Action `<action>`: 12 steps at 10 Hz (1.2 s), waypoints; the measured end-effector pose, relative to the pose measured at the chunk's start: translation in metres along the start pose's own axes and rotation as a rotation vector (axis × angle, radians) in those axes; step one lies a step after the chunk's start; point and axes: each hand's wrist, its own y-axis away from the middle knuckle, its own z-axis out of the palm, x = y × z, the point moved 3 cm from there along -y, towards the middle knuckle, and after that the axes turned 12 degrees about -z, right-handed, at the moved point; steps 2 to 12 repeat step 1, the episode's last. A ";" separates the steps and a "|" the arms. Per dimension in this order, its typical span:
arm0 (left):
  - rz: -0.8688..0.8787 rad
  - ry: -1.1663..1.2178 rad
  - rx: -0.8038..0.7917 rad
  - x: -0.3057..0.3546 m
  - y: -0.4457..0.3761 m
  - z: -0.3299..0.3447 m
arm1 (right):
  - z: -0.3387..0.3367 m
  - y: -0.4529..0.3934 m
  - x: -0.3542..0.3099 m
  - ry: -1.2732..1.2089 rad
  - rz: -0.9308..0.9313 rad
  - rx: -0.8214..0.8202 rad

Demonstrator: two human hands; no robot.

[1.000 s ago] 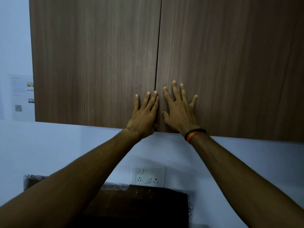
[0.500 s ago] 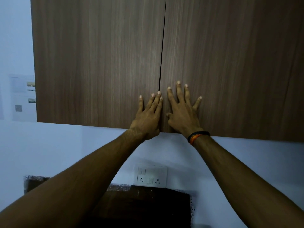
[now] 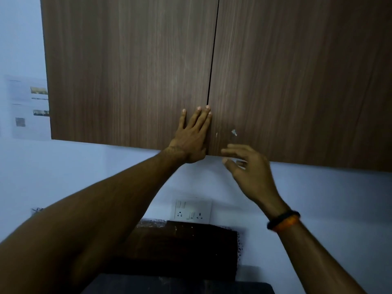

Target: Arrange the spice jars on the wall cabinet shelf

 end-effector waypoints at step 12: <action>0.004 0.040 0.065 0.000 0.003 -0.002 | -0.039 0.039 -0.023 -0.277 0.052 0.180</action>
